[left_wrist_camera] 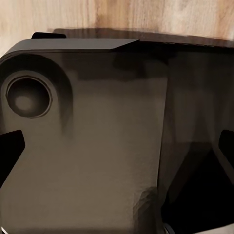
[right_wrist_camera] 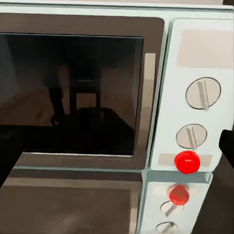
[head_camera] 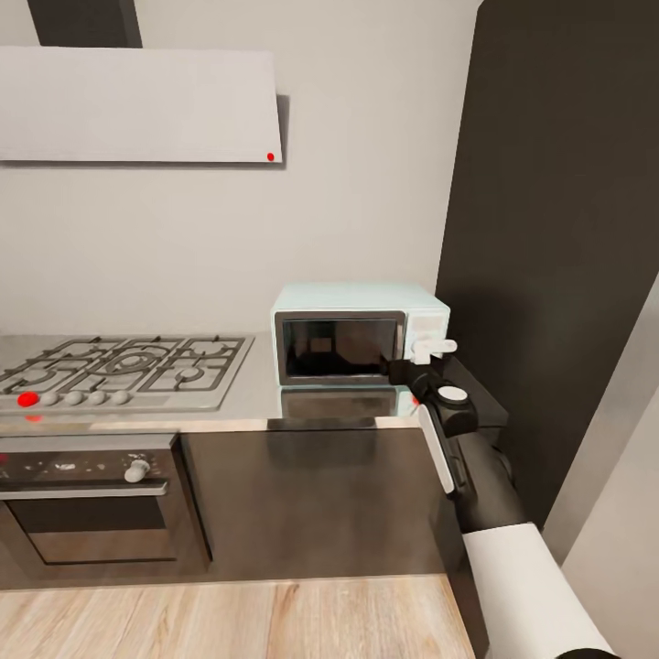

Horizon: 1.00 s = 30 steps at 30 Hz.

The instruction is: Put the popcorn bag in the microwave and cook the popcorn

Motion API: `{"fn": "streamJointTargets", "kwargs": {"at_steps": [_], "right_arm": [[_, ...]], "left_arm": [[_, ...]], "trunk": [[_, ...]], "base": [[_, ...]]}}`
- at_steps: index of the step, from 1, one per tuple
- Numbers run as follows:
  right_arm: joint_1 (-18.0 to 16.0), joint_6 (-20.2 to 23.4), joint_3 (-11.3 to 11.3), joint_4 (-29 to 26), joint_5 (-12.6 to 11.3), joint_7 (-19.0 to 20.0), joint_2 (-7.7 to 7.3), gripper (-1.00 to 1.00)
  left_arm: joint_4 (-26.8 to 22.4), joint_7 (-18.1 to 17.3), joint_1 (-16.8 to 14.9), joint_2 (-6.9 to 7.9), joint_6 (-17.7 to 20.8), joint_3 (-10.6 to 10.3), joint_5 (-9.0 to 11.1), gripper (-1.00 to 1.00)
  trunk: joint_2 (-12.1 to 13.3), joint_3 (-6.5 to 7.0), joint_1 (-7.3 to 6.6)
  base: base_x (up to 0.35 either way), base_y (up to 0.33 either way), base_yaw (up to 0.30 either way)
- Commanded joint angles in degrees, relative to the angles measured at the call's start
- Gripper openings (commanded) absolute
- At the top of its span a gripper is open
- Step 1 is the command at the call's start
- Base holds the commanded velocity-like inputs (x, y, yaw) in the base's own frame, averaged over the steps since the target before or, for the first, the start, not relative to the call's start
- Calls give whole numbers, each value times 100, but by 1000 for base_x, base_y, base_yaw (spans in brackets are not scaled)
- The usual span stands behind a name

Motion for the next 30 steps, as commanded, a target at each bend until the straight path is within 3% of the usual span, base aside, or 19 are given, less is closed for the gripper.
{"fn": "streamJointTargets", "kwargs": {"at_steps": [1, 8, 14, 27, 30], "right_arm": [[-4, 35, 10, -4, 29, -19, 8, 100], [-4, 26, 8, 86, 13, -27, 23, 100], [-4, -779, -7, 892, 21, -11, -24, 100], [-4, -1082, -172, 1081, 23, -36, -56, 100], [-4, -1229, -304, 1271, 28, -25, -221, 100]], "left_arm": [[3, -3, -2, -1, -14, -2, 34, 100], [5, -5, -2, -1, -14, -2, 34, 100], [5, -3, -2, -1, -16, -2, 34, 100], [3, 4, -2, -1, -18, 6, 34, 100], [5, 4, -2, -1, -18, 6, 34, 100]], "trunk": [[-3, -6, 0], [-3, -6, 0], [-3, -6, 0], [-3, -6, 0], [-3, -6, 0]], "base": [[105, 13, 0], [235, 37, 0], [126, 1, 0], [4, 0, 0], [0, 0, 0]]}}
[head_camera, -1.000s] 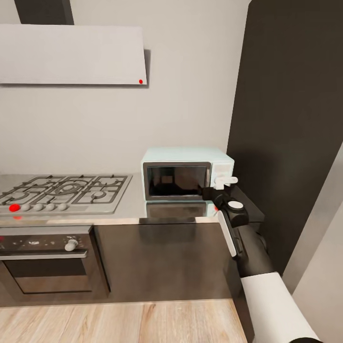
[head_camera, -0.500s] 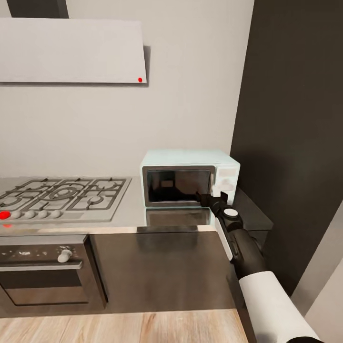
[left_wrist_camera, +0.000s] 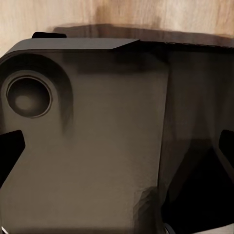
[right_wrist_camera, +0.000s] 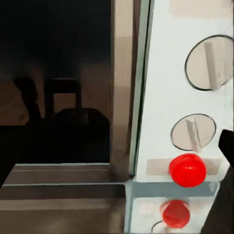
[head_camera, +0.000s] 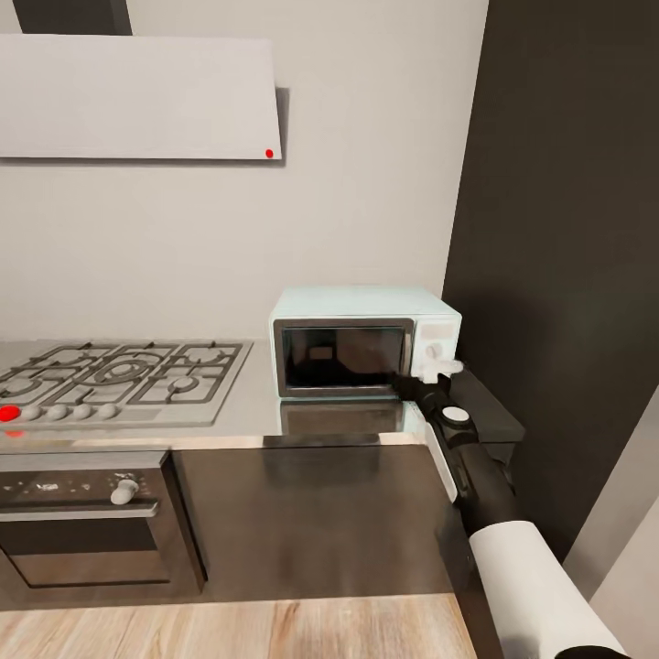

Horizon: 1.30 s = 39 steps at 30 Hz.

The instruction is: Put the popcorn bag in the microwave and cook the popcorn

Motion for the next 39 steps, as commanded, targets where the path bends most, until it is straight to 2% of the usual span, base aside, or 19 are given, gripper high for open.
{"fn": "streamJointTargets", "kwargs": {"at_steps": [1, 19, 31, 39], "right_arm": [[-3, 27, -7, 7, 40, -18, -18, 100], [-3, 9, -23, 31, 71, -25, -26, 100], [-3, 9, -22, 31, 62, -33, -20, 100], [-3, 1, -22, 31, 43, -33, -19, 100]], "left_arm": [[1, -2, -2, -1, -15, -1, 34, 100], [1, -4, -2, -1, -10, -9, 34, 100], [1, -3, -2, -1, -7, -2, 34, 100], [1, -3, -2, 0, -7, -7, 34, 100]], "trunk": [[-3, -6, 0], [-3, -6, 0], [-3, -6, 0], [-3, -6, 0]], "base": [[0, 0, 0], [135, 0, 0], [19, 0, 0], [138, 0, 0]]}}
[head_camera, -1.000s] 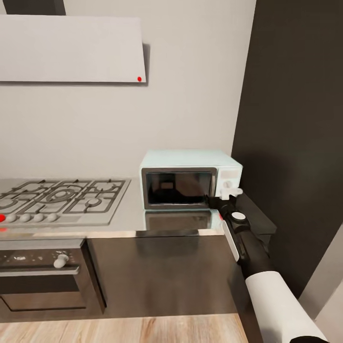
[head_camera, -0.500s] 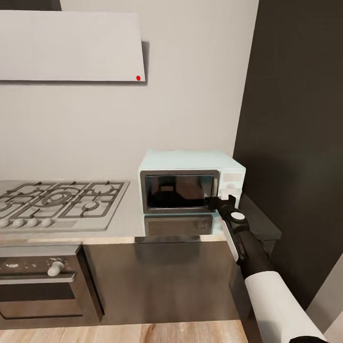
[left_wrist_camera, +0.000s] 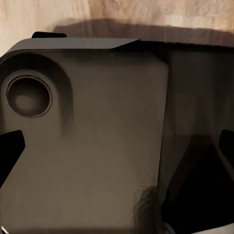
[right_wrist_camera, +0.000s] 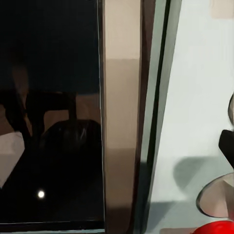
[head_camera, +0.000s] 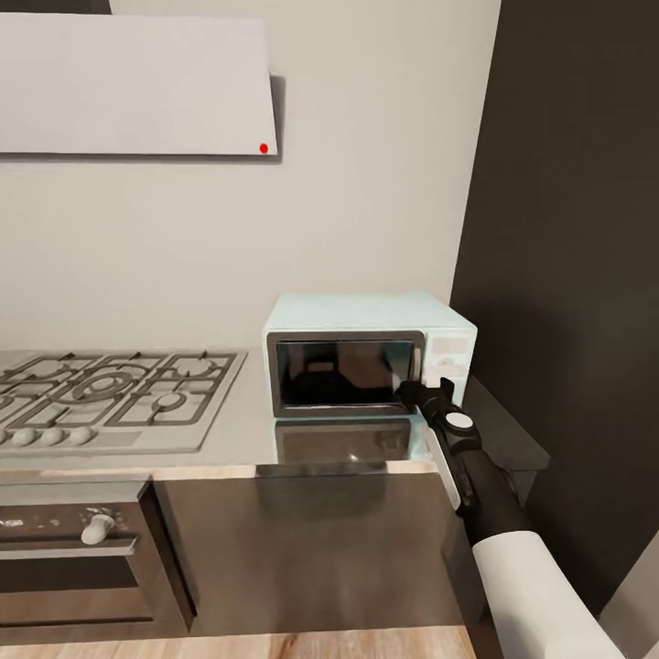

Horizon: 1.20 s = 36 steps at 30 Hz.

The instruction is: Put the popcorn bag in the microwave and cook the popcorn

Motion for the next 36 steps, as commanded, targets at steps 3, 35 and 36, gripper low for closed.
{"fn": "streamJointTargets", "kwargs": {"at_steps": [3, 35, 36], "right_arm": [[-186, 55, 1, 229, 107, -31, -3, 100], [-186, 73, -3, 233, 72, -7, -14, -100], [-186, 71, -3, 233, 70, -11, -13, -100]], "left_arm": [[3, -1, -3, -1, -16, 2, 34, 100], [3, -1, -3, -1, -16, -2, 34, 100], [3, -1, -3, -1, -16, 1, 34, 100]], "trunk": [[1, -5, 3], [1, -5, 3], [1, -5, 3]], "base": [[113, 0, 0], [3, 0, 0], [0, 0, 0]]}}
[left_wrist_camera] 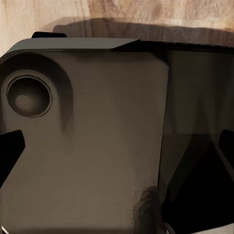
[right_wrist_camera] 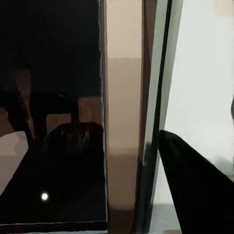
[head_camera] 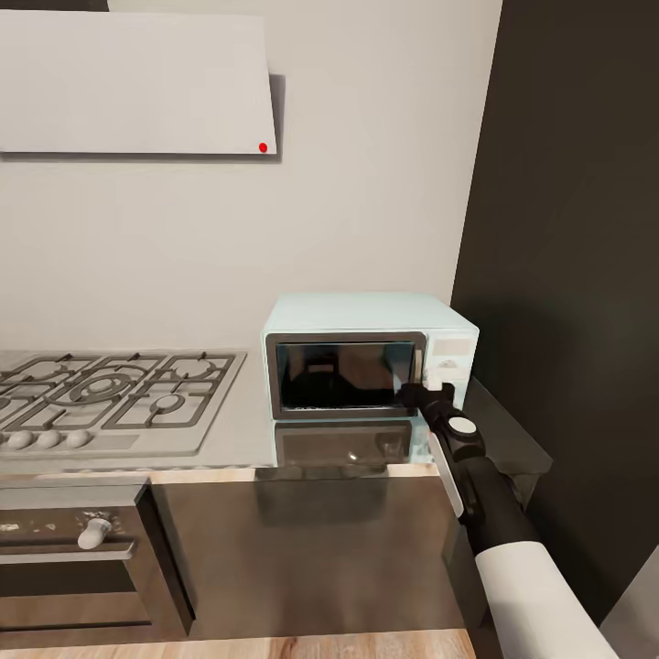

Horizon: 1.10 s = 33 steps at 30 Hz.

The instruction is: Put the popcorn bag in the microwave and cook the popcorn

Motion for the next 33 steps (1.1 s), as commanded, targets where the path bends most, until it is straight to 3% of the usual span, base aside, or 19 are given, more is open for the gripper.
{"fn": "streamJointTargets", "kwargs": {"at_steps": [1, 18, 33], "right_arm": [[-367, 46, -7, 498, 118, -71, -3, -100], [-367, 54, -7, 498, 152, -102, 23, -100], [-367, 47, 1, 499, 160, -272, 41, -100]], "left_arm": [[1, -2, -2, -1, -15, -1, 34, 100], [1, -2, -2, -1, -24, 2, 37, 100], [1, -2, -2, -1, -24, 9, 37, 100]], "trunk": [[0, -5, 1], [0, -5, 1], [0, -5, 1]], "base": [[0, 0, 0], [-10, 0, 0], [-297, 0, 0]]}}
